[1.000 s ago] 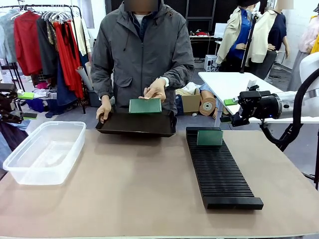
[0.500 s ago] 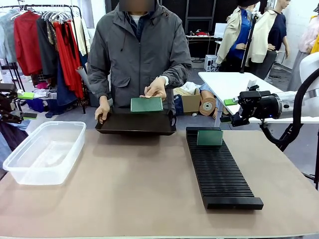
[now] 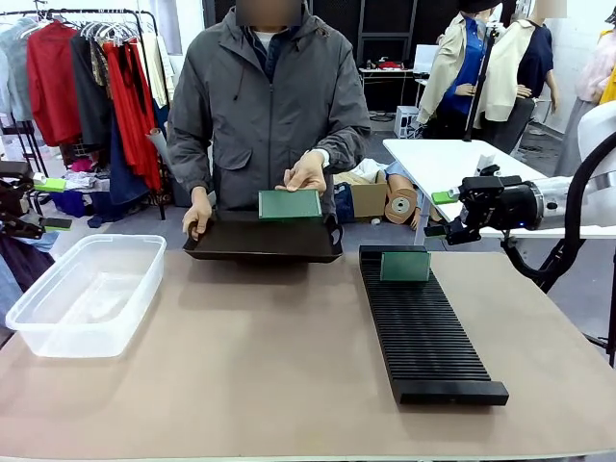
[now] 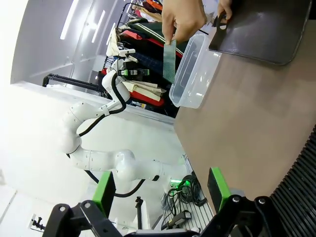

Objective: Sort PCBs into racks and boxes based on the side picked up.
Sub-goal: Pick up the Blank PCB handed by the Human.

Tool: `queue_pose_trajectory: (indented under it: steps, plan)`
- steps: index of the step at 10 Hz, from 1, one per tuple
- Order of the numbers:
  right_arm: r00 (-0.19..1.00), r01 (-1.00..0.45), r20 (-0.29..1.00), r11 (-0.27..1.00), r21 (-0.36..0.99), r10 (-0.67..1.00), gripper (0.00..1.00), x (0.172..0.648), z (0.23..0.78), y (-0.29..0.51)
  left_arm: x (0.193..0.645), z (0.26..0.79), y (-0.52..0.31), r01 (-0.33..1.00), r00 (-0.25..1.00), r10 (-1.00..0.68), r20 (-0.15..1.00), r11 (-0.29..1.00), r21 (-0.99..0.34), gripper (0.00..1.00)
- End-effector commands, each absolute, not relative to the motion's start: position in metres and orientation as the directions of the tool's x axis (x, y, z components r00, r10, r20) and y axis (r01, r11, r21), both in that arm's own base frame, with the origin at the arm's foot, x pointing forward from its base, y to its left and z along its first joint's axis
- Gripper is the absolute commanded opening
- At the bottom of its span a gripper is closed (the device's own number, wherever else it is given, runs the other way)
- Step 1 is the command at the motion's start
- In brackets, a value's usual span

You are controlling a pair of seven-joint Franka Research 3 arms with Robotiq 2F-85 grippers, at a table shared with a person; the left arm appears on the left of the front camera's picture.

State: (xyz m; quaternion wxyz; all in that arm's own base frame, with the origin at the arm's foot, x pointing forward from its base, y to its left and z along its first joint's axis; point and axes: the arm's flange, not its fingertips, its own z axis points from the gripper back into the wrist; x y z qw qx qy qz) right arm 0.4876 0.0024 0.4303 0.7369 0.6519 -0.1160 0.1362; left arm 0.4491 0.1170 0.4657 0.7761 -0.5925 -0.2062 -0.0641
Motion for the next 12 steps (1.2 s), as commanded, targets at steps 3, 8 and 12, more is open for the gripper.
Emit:
queue_pose_trajectory:
  steps: [3, 8, 12]
  plan:
    - [0.931, -0.365, 0.361, 0.082, 0.928, 0.056, 1.0, 0.509, 0.427, 0.037, 0.448, 0.467, 0.117, 0.335, 0.91, 0.148, 0.388, 0.29, -0.896, 1.0]
    - [0.923, -0.374, 0.361, 0.102, 0.922, 0.131, 1.0, 0.55, 0.427, 0.084, 0.448, 0.467, 0.117, 0.335, 0.91, 0.148, 0.388, 0.29, -0.896, 1.0]
    - [0.927, -0.359, 0.341, 0.108, 0.927, 0.153, 1.0, 0.571, 0.418, 0.112, 0.448, 0.467, 0.117, 0.335, 0.91, 0.148, 0.388, 0.29, -0.896, 1.0]
